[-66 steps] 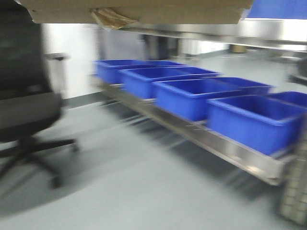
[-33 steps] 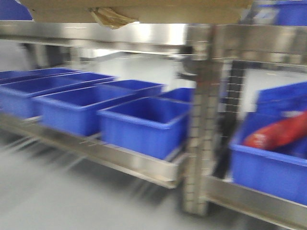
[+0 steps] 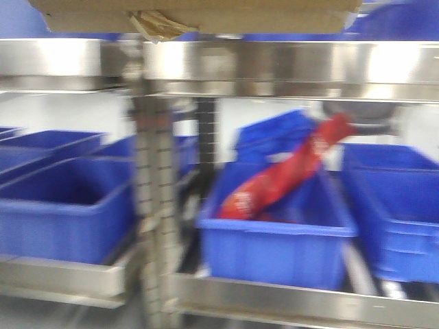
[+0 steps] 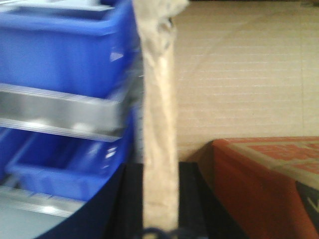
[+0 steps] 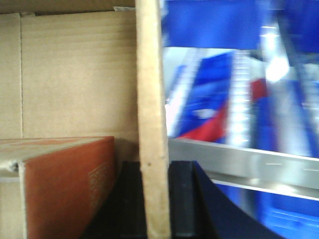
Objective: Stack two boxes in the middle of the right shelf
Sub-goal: 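Drive the base to the steel shelf rack with blue bins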
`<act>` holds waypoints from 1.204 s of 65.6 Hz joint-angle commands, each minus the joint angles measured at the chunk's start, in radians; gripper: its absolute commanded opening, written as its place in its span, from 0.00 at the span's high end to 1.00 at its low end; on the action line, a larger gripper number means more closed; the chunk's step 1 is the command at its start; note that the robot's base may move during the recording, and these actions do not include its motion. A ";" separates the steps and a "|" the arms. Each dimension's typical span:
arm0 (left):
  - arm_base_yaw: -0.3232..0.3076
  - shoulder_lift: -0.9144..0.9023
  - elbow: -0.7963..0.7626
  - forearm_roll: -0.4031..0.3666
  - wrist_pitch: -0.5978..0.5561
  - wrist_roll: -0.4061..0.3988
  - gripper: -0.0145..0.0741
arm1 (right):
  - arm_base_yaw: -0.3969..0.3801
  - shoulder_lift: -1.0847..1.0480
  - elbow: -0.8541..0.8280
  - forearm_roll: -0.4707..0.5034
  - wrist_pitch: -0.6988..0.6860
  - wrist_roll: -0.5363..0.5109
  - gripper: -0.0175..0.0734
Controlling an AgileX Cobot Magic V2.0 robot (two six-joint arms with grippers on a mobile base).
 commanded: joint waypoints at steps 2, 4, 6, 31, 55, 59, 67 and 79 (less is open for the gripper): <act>0.004 -0.014 -0.014 0.065 -0.003 -0.006 0.96 | -0.010 -0.016 -0.016 -0.055 -0.031 0.007 0.97; 0.004 -0.014 -0.014 0.069 -0.003 -0.006 0.96 | -0.010 -0.016 -0.016 -0.055 -0.031 0.007 0.97; 0.004 -0.014 -0.014 0.071 -0.003 -0.006 0.96 | -0.010 -0.016 -0.016 -0.055 -0.031 0.007 0.97; 0.004 -0.014 -0.014 0.074 -0.003 -0.006 0.96 | -0.010 -0.016 -0.016 -0.055 -0.031 0.007 0.97; 0.004 -0.012 -0.014 0.076 -0.003 -0.006 0.96 | -0.010 -0.016 -0.016 -0.055 -0.031 0.007 0.97; 0.004 -0.012 -0.014 0.076 -0.003 -0.006 0.96 | -0.010 -0.016 -0.016 -0.055 -0.031 0.007 0.97; 0.004 -0.012 -0.014 0.076 -0.003 -0.006 0.96 | -0.010 -0.016 -0.016 -0.055 -0.032 0.007 0.97; 0.004 -0.012 -0.014 0.076 -0.003 -0.006 0.96 | -0.010 -0.016 -0.016 -0.055 -0.045 0.007 0.97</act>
